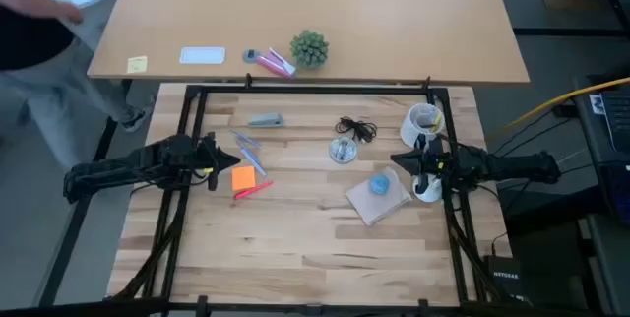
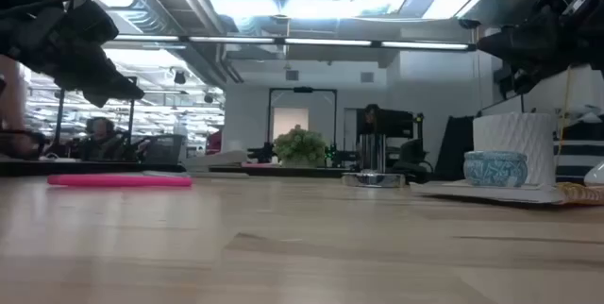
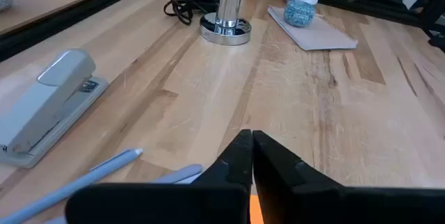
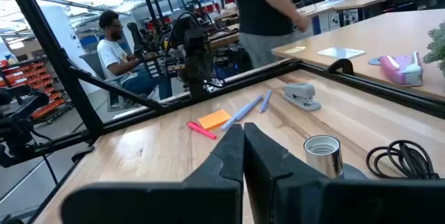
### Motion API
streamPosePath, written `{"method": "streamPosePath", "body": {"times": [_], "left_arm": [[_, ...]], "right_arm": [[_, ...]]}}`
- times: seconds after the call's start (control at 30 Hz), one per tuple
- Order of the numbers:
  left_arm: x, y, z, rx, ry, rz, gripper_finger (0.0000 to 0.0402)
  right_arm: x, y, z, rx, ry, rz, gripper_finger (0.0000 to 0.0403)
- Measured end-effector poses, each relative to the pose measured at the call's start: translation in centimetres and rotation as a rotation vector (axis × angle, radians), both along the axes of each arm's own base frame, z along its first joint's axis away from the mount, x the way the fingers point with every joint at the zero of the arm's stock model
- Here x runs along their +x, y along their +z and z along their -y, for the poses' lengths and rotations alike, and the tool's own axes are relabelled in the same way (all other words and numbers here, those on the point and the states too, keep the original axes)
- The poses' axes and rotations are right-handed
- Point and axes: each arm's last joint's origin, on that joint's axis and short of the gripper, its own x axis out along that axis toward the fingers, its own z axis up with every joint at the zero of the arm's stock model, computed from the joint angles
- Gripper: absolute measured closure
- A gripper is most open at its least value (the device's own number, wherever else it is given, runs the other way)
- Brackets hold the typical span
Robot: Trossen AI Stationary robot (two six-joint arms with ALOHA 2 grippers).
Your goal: Screw lightbulb
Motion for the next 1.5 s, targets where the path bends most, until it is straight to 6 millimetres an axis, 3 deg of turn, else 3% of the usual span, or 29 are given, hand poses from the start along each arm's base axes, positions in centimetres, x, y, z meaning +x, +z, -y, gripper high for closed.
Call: {"method": "streamPosePath", "body": {"times": [1.5], "left_arm": [[0.00, 0.00, 0.00, 0.000, 0.000, 0.000, 0.0398]], "right_arm": [[0.00, 0.00, 0.05, 0.000, -0.017, 0.000, 0.0397]]}}
